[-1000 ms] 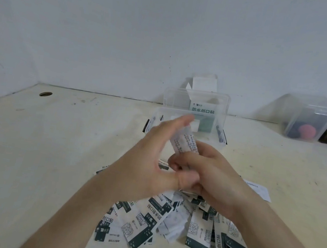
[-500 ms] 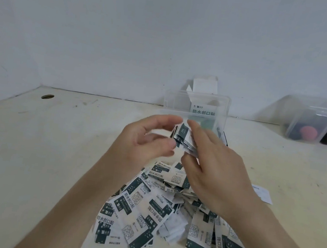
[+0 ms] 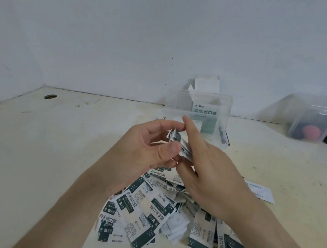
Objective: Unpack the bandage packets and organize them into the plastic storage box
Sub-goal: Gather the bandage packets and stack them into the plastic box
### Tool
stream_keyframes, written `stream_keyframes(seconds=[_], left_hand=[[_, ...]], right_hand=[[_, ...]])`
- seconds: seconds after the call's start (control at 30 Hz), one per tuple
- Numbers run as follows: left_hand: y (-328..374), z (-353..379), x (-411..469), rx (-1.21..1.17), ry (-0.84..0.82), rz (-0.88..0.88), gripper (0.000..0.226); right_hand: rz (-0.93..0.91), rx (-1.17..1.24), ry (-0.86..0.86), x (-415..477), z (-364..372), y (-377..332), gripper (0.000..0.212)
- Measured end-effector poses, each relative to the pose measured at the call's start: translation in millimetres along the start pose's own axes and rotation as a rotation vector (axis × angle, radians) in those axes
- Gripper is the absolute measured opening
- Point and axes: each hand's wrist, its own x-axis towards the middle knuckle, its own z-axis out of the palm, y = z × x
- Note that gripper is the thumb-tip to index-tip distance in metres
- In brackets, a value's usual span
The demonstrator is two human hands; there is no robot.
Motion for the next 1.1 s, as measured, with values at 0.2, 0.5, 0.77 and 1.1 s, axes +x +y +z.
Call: stream_keyframes(seconds=[0.2, 0.5, 0.77, 1.1], left_hand=[[-0.8, 5.0, 0.5, 0.111, 0.109, 0.063, 0.039], [-0.2, 7.2, -1.2, 0.214, 0.216, 0.094, 0.028], [-4.5, 15.3, 0.9, 0.098, 0.252, 0.062, 0.032], [-0.7, -1.1, -5.5, 1.171, 0.009, -0.146, 0.03]], right_hand=[[0.004, 0.073, 0.026, -1.5, 1.8, 0.5, 0.075], [0.283, 0.641, -0.077, 5.0, -3.5, 5.2, 0.065], [0.192, 0.602, -0.092, 4.0, -2.4, 2.2, 0.025], [0.354, 0.105, -0.367, 1.3, -17.2, 24.6, 0.034]])
